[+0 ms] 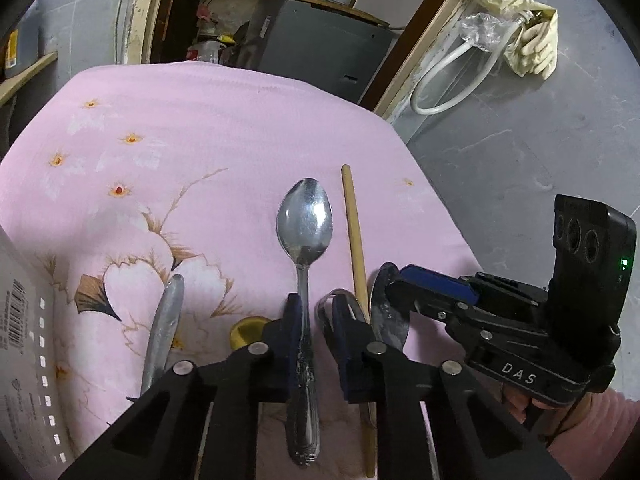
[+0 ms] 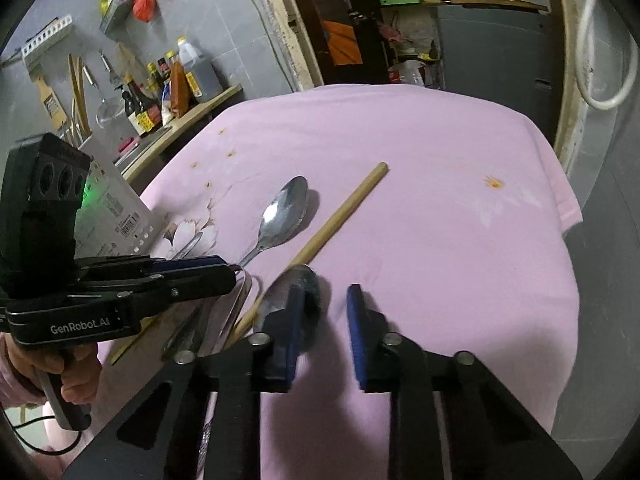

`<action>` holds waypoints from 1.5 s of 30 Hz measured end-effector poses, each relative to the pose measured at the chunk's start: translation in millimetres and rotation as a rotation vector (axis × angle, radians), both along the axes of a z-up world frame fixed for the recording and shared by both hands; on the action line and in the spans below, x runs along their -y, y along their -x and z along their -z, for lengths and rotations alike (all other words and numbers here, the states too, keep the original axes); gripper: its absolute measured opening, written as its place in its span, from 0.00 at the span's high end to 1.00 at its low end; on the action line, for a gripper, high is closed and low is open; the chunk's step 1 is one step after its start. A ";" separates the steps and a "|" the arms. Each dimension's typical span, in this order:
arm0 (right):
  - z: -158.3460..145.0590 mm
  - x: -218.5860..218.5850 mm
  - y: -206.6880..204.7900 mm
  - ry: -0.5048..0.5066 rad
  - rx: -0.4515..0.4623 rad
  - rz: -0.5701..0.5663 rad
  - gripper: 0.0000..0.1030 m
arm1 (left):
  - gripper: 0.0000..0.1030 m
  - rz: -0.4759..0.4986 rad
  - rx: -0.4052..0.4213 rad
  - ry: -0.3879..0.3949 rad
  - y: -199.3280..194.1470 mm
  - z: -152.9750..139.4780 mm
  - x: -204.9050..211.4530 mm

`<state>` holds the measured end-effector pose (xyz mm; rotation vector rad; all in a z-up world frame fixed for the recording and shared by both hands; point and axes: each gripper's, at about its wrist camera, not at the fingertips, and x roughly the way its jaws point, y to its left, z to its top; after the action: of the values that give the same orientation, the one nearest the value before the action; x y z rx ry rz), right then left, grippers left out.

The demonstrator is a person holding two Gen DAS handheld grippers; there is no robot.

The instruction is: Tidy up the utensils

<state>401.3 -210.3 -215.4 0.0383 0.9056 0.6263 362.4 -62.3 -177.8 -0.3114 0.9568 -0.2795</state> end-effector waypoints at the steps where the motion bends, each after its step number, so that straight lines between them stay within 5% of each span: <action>1: -1.1 -1.4 1.3 0.002 -0.001 -0.005 0.92 | 0.92 0.003 -0.004 0.006 0.1 -0.1 -0.2; 15: -45.5 24.1 40.3 0.005 0.091 0.101 0.99 | 0.94 0.022 0.076 -0.027 19.5 -39.5 -0.4; 30: -160.4 37.3 118.5 -0.051 0.399 0.340 0.99 | 0.94 -0.080 0.380 -0.183 70.8 -163.5 -28.5; 39: -249.5 -4.5 134.1 -0.143 0.592 0.312 0.99 | 0.94 -0.158 0.538 -0.215 94.9 -245.6 -76.8; 45: -274.5 -61.0 129.5 -0.194 0.651 0.219 0.99 | 0.94 -0.220 0.602 -0.270 103.2 -274.4 -118.9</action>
<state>271.9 -149.2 59.1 0.1003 0.2055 0.4735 259.2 56.6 96.5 -0.0701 0.3531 -0.0313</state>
